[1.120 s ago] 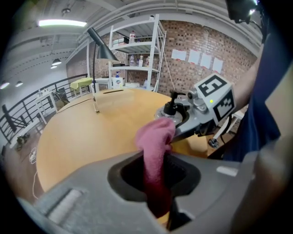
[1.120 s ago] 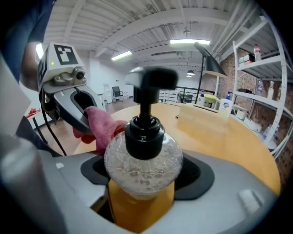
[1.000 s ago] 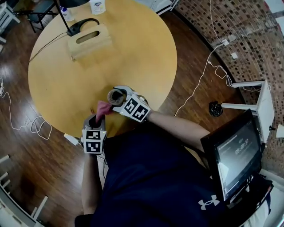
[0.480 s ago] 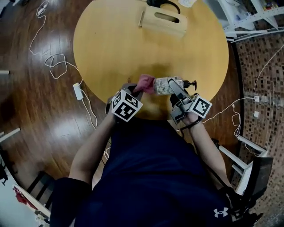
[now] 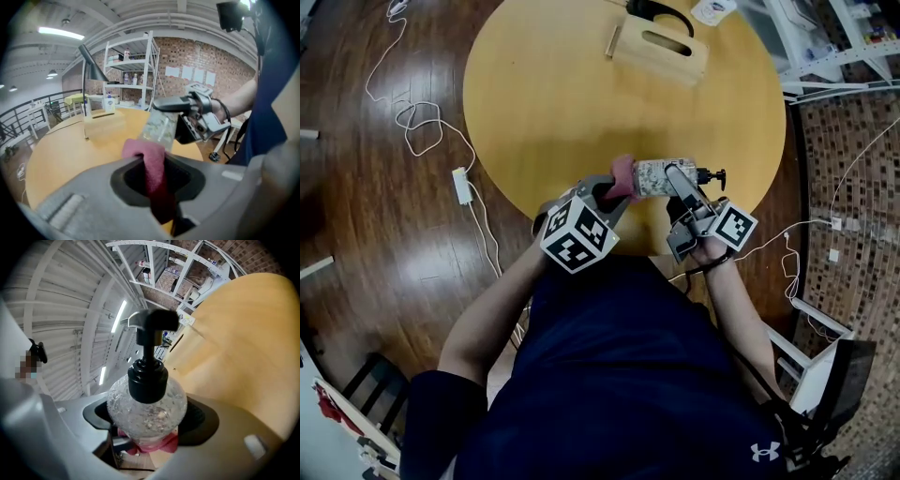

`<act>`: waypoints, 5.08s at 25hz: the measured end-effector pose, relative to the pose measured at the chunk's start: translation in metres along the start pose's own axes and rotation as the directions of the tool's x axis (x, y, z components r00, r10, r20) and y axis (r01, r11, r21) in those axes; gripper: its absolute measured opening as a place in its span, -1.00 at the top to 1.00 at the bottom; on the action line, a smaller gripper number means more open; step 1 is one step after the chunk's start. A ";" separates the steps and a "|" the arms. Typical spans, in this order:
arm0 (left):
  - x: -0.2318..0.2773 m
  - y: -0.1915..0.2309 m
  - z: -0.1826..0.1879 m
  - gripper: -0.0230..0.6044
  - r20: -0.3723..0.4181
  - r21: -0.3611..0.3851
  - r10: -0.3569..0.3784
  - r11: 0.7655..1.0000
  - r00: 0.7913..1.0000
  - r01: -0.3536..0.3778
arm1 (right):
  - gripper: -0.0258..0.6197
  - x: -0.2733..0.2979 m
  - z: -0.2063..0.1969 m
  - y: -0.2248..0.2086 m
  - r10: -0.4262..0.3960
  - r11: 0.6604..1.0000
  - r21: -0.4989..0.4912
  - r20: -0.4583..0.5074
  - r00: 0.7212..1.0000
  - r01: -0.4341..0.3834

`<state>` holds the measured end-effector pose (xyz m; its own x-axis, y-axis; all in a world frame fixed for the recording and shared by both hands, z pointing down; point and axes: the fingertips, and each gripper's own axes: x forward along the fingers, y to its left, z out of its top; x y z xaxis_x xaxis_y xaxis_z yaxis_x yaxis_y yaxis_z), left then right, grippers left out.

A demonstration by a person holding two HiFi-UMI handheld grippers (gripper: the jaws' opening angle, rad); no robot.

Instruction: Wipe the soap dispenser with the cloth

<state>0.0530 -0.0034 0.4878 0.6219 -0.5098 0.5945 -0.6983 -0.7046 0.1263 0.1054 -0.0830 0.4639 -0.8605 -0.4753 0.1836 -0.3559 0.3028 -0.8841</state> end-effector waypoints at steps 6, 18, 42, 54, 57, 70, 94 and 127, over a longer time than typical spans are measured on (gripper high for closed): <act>-0.003 0.021 -0.005 0.71 -0.069 0.192 0.037 0.981 0.997 -0.024 | -0.23 -0.008 -0.018 0.023 0.112 0.991 0.083 -0.031 0.993 -0.109; -0.018 -0.008 0.025 0.71 0.009 0.235 -0.021 0.972 1.000 0.018 | -0.23 -0.022 -0.012 0.018 0.074 0.994 0.080 0.004 0.997 -0.074; -0.012 -0.019 0.009 0.71 -0.082 0.346 -0.083 0.932 0.993 0.106 | -0.23 -0.021 0.007 0.028 0.055 0.989 0.132 0.098 0.994 -0.068; -0.031 0.039 -0.039 0.71 -0.135 0.086 0.088 0.993 0.987 -0.076 | -0.23 -0.002 0.000 -0.038 -0.306 0.902 -0.339 -0.064 0.950 0.268; -0.044 0.049 -0.058 0.71 -0.149 0.034 0.134 0.991 0.980 -0.131 | -0.23 -0.003 0.008 -0.078 -0.511 0.734 -0.534 -0.026 0.859 0.420; -0.015 0.092 -0.065 0.71 -0.092 -0.408 0.110 0.903 0.990 -0.139 | -0.29 -0.025 0.004 -0.138 -0.680 0.488 -0.693 0.078 0.729 0.530; -0.092 0.088 -0.092 0.15 -0.060 -0.432 0.254 0.865 0.965 -0.254 | 0.56 -0.089 -0.088 -0.023 -0.463 0.766 -0.457 0.095 0.881 0.452; -0.207 -0.175 -0.142 0.91 0.082 -0.260 0.284 0.931 0.955 -0.255 | 0.89 -0.163 -0.282 0.104 -0.303 0.684 -0.679 0.068 0.951 0.267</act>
<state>-0.0042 0.2951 0.4551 0.4246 -0.7276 0.5388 -0.9010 -0.3978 0.1729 0.1060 0.2591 0.4636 -0.6854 -0.5998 0.4130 -0.7204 0.6414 -0.2640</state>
